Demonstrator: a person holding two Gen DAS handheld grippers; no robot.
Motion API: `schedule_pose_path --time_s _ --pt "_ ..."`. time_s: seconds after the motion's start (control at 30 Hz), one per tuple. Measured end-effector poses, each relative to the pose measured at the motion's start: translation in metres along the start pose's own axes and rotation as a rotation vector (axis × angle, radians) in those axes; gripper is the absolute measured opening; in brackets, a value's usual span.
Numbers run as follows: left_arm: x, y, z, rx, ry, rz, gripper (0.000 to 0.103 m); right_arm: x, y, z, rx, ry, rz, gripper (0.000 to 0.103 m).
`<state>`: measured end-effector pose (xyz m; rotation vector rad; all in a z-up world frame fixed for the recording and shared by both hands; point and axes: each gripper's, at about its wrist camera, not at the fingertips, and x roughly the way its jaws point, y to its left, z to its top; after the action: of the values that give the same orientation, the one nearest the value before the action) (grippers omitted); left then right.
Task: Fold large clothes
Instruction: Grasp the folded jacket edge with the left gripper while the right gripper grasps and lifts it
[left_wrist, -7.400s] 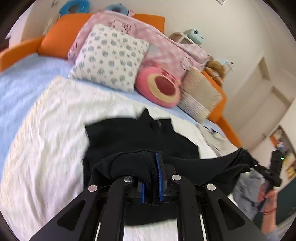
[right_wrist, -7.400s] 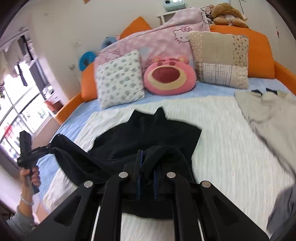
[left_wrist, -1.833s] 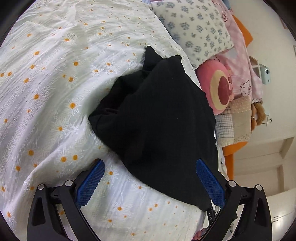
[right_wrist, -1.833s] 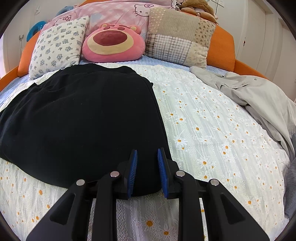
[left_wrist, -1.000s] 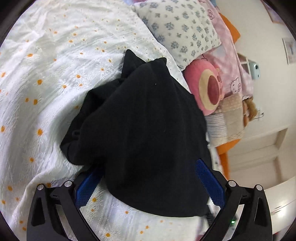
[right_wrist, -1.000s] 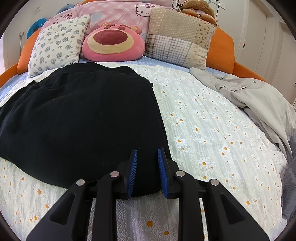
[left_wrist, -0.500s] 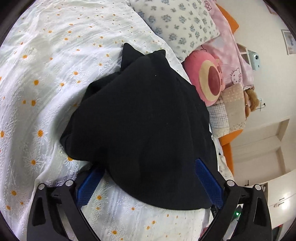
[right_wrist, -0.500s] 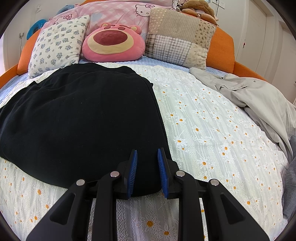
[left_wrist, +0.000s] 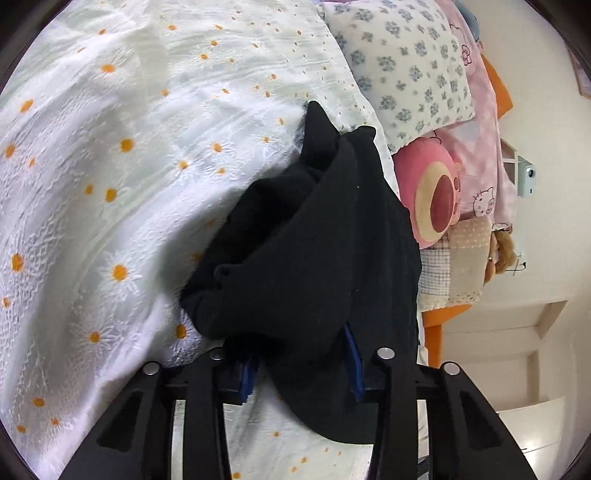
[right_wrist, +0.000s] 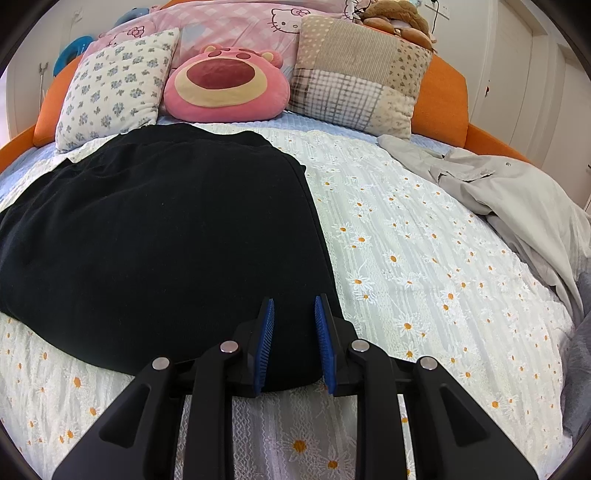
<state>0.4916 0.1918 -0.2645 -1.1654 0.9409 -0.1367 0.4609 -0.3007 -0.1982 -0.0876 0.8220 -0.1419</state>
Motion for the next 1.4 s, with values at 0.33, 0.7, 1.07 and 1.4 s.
schedule_pose_path --time_s 0.33,0.7,1.07,1.4 --pt "0.004 0.0 -0.001 0.012 -0.002 0.014 0.04 -0.068 0.046 0.038 0.031 -0.125 0.186 0.07" --pt "0.005 -0.02 0.001 0.11 0.018 0.122 0.039 -0.053 0.176 0.012 -0.231 -0.088 0.267 0.041" --pt "-0.021 -0.14 0.0 0.318 0.01 0.176 0.022 -0.048 0.196 -0.008 -0.307 -0.101 0.178 0.041" --pt "0.046 -0.345 -0.119 0.742 0.053 0.318 0.02 -0.066 0.227 -0.027 -0.467 -0.235 -0.062 0.042"
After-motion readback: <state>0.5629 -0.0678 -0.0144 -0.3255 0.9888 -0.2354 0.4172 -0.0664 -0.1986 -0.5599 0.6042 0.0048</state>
